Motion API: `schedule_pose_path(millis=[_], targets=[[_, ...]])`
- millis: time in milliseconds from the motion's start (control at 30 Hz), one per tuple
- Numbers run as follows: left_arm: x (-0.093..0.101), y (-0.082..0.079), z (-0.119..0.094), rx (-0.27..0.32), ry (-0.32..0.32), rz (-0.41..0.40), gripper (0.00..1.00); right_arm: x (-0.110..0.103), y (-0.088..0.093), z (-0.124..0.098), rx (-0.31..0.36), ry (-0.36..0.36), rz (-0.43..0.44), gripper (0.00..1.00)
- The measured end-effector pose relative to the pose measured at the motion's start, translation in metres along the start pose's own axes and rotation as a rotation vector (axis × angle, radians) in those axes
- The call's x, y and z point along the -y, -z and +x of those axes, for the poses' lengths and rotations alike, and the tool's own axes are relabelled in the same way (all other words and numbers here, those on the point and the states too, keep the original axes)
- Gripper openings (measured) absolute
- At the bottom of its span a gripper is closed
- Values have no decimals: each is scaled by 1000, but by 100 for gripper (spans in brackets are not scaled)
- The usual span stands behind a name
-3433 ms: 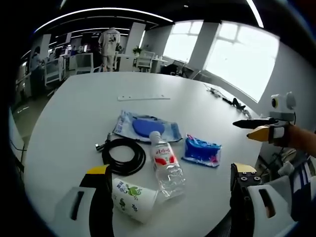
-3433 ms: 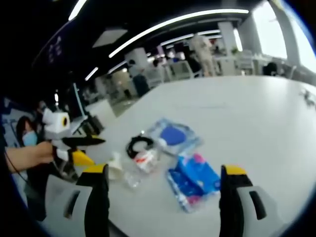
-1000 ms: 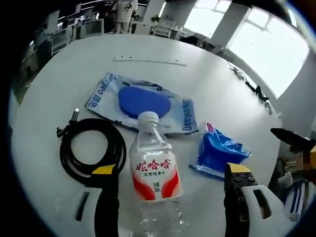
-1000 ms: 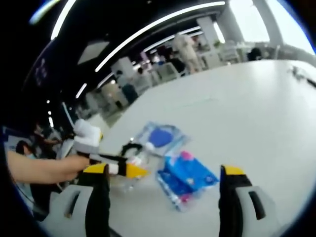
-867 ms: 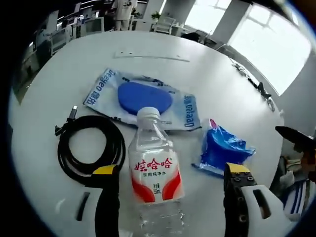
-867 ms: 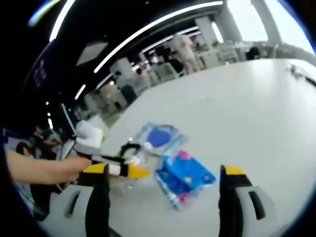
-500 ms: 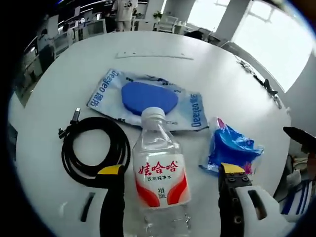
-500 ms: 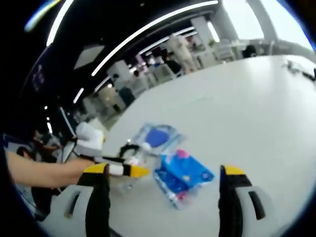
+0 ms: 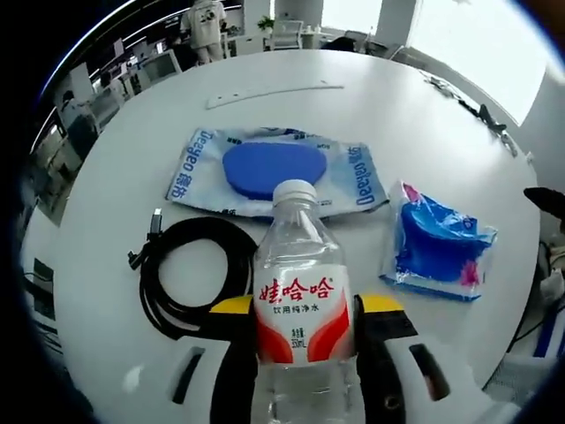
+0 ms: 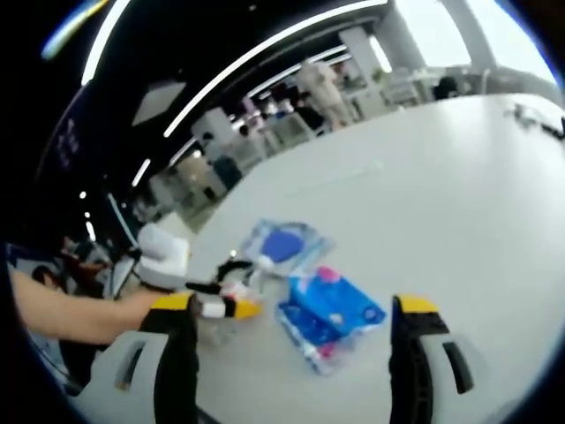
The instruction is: Arrange the tabletop items into an orderly group along one side of the table until the central work area is clear of visible clutter.
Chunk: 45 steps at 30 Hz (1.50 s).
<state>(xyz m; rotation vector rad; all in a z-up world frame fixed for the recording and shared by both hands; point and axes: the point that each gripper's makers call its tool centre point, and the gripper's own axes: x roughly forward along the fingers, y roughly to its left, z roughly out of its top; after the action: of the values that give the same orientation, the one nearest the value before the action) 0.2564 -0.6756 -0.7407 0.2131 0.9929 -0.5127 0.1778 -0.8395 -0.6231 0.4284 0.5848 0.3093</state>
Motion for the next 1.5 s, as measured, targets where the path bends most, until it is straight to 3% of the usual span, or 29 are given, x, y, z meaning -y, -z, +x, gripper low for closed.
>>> schedule_pose_path(millis=[267,667,833,1033,1500], targets=[[0,-4,-6,78,-13,65,38,-2,-3,-1,5,-5,-1,87],[-3,-7,-13,133,-5,40,36,-11,-4,9,9,-25,20,87],[-4,-15,-19,173,-13,37,36,-17,-8,18,22,-49,67,86],[-7,-28,-29,259,-18,26,36,-26,-15,30,38,-80,118,86],[-9,-45,-57,379,-32,-7,36,-48,-31,50,62,-144,153,85]])
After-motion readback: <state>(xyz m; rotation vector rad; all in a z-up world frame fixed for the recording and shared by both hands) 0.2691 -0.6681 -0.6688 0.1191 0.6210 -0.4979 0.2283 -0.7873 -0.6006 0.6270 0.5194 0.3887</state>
